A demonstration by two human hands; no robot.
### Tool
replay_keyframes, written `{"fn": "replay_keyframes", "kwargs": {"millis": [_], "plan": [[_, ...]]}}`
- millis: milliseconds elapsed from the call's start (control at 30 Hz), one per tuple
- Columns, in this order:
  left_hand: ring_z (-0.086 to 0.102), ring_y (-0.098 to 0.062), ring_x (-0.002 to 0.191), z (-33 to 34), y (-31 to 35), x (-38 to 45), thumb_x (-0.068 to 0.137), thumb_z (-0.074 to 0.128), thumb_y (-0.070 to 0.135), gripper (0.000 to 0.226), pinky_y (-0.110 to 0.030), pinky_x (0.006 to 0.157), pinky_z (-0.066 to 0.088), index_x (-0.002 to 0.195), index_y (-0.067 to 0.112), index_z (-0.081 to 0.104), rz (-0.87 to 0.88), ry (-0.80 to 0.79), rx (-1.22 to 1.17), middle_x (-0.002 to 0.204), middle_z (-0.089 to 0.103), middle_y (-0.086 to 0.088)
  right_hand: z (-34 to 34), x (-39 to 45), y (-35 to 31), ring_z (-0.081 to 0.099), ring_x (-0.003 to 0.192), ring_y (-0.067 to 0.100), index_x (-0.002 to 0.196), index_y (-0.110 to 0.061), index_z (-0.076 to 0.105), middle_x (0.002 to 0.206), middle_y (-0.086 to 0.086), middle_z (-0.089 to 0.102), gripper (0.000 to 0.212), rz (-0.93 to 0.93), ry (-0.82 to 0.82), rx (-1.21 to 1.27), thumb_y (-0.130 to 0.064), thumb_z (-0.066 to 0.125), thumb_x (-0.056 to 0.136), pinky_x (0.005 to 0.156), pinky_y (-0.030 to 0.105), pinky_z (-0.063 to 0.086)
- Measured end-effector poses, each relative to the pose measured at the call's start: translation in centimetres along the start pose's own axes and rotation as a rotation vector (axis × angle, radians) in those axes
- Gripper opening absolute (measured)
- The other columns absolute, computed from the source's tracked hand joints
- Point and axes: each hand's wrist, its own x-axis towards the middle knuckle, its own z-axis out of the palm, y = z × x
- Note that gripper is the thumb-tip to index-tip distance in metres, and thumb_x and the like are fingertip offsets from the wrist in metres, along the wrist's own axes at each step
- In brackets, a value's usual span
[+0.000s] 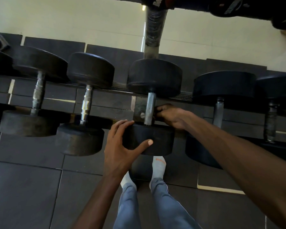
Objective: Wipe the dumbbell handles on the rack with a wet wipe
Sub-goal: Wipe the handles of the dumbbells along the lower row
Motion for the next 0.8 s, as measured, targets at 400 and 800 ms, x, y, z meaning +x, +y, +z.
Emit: {"fn": "replay_keyframes", "kwargs": {"millis": [400,800], "plan": [[0.050,-0.008,0.130,0.2,-0.1,0.0,0.068,0.081,0.068,0.079,-0.025,0.100,0.049,0.134,0.032,0.058,0.005,0.016,-0.005,0.140,0.048,0.012,0.2,-1.3,0.8,0.070,0.108,0.031,0.119,-0.008,0.072,0.113,0.016,0.074,0.026,0.075,-0.016,-0.154,-0.002,0.058,0.098,0.100,0.049,0.055],[0.049,-0.004,0.130,0.0,0.1,-0.1,0.069,0.088,0.057,0.075,-0.006,0.098,0.041,0.133,0.031,0.059,-0.006,0.008,-0.020,0.138,0.048,0.014,0.3,-1.5,0.1,0.072,0.106,0.028,0.119,-0.018,0.071,0.112,0.012,0.075,0.028,0.116,-0.032,-0.109,-0.005,0.057,0.099,0.096,0.048,0.057]]}}
